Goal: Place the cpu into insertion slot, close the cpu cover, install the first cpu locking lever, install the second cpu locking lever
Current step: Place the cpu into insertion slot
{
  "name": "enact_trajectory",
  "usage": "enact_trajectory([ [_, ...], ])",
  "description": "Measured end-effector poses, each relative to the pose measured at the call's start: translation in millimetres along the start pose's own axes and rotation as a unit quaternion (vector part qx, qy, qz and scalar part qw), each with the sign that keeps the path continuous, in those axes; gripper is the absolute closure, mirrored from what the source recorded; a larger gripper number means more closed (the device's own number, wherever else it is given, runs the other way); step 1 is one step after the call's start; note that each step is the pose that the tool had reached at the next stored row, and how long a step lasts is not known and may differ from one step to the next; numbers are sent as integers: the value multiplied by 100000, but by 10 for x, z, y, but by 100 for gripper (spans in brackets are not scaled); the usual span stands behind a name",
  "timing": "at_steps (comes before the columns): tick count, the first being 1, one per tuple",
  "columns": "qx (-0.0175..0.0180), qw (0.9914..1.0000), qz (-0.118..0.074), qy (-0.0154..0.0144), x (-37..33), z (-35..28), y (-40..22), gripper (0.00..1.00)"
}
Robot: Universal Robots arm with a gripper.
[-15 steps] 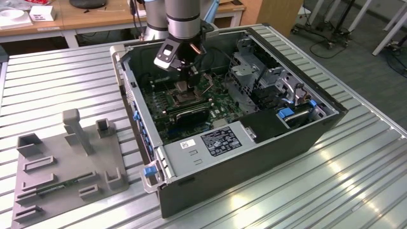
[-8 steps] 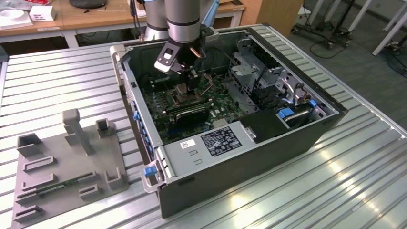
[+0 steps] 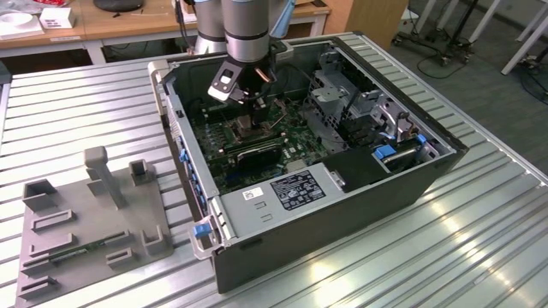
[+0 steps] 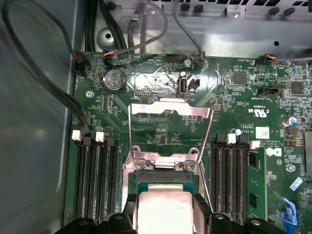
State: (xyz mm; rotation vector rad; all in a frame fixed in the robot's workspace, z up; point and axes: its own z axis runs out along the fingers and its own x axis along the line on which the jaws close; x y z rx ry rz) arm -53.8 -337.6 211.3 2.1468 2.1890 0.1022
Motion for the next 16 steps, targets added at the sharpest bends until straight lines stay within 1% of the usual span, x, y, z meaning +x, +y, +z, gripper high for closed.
enact_trajectory([
  [9, 31, 100000, 1, 10, 0, 71, -7, 46],
  [16, 37, 100000, -4, 4, 0, 75, -6, 46],
])
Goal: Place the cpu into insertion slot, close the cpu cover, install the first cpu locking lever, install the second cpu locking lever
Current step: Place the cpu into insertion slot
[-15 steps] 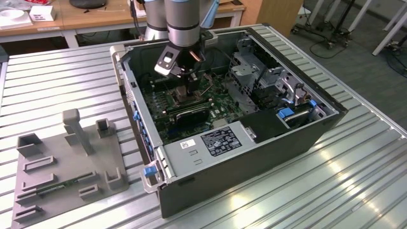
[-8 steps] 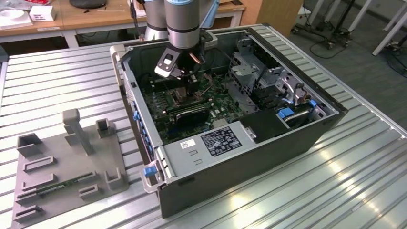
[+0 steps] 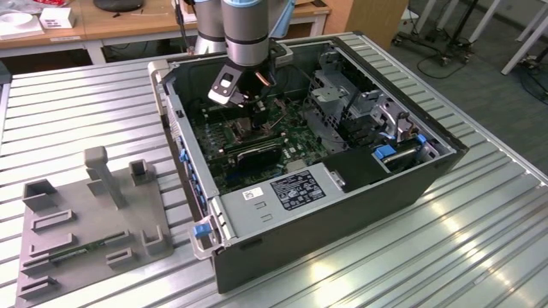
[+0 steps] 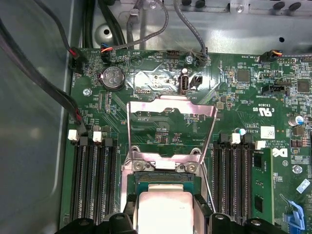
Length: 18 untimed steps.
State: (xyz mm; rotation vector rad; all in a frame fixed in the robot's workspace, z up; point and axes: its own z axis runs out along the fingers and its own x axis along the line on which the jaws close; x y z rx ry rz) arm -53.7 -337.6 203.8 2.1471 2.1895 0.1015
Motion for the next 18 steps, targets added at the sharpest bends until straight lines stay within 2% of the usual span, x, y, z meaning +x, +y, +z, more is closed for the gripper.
enact_trajectory([
  [18, 24, 100000, 98, -9, 0, 78, 7, 46],
])
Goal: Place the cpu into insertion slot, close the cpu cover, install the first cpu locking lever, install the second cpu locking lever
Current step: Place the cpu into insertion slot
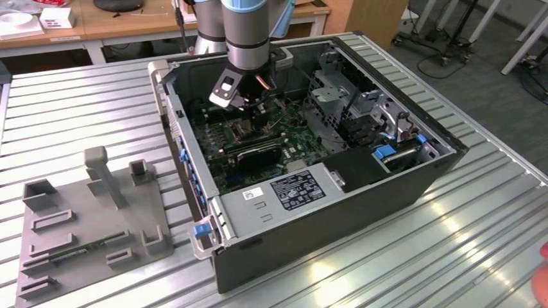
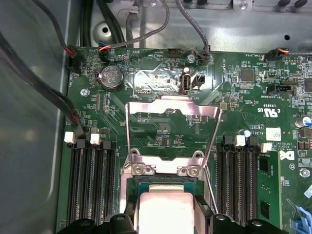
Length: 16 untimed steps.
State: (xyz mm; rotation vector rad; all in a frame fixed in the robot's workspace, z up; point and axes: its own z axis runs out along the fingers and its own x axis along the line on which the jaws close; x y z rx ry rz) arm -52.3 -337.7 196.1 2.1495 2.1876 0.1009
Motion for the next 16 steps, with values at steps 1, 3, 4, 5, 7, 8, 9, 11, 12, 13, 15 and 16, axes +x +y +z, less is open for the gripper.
enact_trajectory([
  [1, 0, 100000, 9, 0, 0, 2, 1, 46],
  [3, 0, 100000, 15, 1, 0, 6, 4, 46],
  [4, -2, 100000, 26, 3, 0, 8, 5, 46],
  [5, 4, 100000, 32, -1, 0, 9, 7, 46],
  [7, 2, 100000, 44, -5, 0, 11, 7, 46],
  [8, 2, 100000, 52, -6, 1, 13, 7, 46],
  [9, -6, 100000, 73, -1, 4, 15, 7, 46],
  [11, -5, 100000, 125, -7, 12, 17, 7, 46],
  [12, -4, 100000, 145, -9, 15, 18, 7, 46],
  [13, -5, 100000, 169, -8, 19, 19, 7, 46],
  [15, -6, 100000, 218, -9, 25, 21, 7, 46],
  [16, -3, 100000, 256, -16, 25, 21, 7, 46],
])
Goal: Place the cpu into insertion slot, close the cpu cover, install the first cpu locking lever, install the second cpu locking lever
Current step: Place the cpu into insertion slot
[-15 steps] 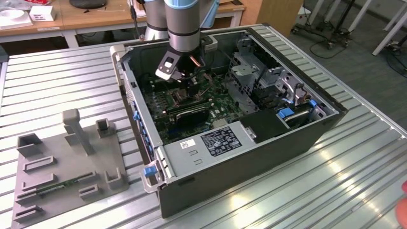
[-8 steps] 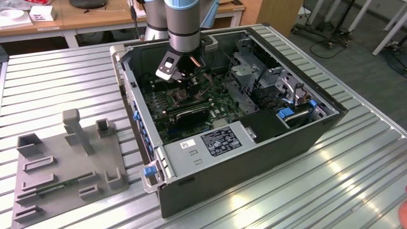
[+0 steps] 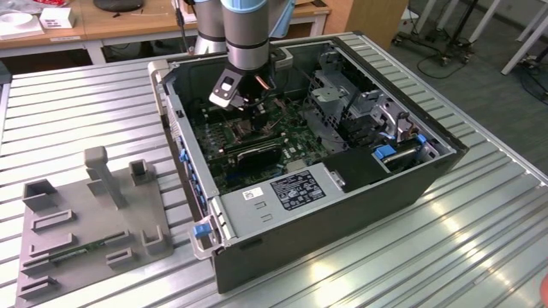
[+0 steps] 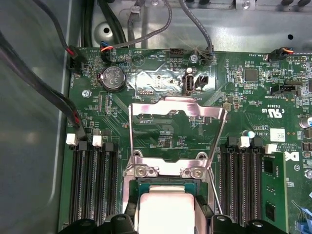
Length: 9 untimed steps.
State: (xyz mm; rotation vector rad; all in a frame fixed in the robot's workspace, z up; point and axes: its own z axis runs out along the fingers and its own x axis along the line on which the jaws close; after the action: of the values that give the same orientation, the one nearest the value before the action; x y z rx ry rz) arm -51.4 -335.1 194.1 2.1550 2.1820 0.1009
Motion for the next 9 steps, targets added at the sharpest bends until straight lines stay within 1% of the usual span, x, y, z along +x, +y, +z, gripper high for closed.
enact_trajectory([
  [9, 11, 99994, 1095, -133, 0, 5, -1, 46],
])
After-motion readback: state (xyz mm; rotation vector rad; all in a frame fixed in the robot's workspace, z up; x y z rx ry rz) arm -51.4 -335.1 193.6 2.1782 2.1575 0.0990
